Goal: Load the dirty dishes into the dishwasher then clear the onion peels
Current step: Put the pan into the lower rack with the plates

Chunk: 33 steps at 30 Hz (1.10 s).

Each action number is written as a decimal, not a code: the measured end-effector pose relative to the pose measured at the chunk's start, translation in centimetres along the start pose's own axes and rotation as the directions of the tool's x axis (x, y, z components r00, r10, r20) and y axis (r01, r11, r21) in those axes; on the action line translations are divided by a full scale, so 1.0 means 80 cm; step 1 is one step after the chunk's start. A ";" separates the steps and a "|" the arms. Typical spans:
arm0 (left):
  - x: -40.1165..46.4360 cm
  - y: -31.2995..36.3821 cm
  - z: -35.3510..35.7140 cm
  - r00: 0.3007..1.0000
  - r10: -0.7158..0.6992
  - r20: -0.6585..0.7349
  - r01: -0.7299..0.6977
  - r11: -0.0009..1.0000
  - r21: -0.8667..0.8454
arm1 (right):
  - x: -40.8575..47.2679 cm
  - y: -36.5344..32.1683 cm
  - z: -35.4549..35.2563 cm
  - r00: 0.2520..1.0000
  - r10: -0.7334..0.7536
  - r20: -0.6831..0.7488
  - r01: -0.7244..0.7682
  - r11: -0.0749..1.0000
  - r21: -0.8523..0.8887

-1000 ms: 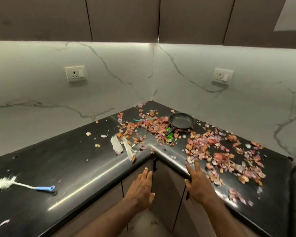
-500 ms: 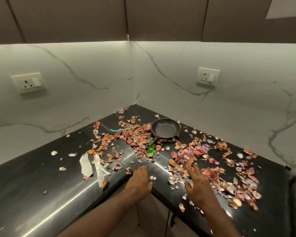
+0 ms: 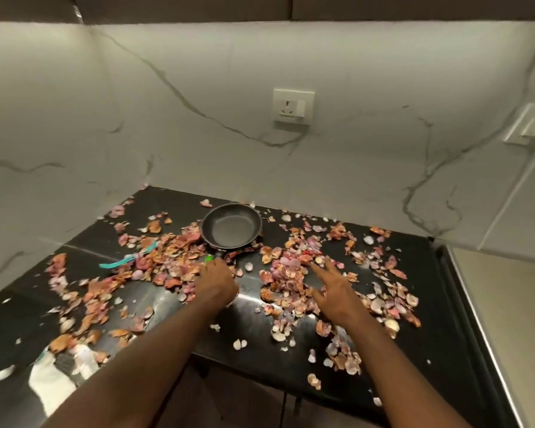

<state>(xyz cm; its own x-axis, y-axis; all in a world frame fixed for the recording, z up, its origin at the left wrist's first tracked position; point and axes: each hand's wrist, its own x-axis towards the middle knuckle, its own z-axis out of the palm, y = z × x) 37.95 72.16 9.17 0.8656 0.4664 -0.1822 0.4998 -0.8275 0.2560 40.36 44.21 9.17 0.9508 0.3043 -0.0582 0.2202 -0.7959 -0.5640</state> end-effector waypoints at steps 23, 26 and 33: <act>0.015 0.116 0.027 0.915 0.403 -0.004 -0.243 0.544 -0.803 | -0.077 0.012 -0.021 0.863 0.297 -0.409 -0.215 0.948 0.236; -0.055 0.167 0.033 0.814 0.577 0.060 -0.143 0.300 -0.943 | -0.112 0.024 -0.035 0.800 0.366 -0.475 -0.220 0.916 0.335; -0.220 0.246 0.082 0.477 0.879 0.018 -0.198 0.127 -0.972 | -0.229 0.039 -0.080 0.625 0.569 -0.535 -0.103 0.739 0.666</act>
<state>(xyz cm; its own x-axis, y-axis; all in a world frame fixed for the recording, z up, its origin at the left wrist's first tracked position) 32.34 45.60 11.17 0.8513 -0.5104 0.1215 -0.0776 0.1065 0.9913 25.03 32.79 13.73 0.8361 -0.5422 0.0832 -0.0803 -0.2710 -0.9592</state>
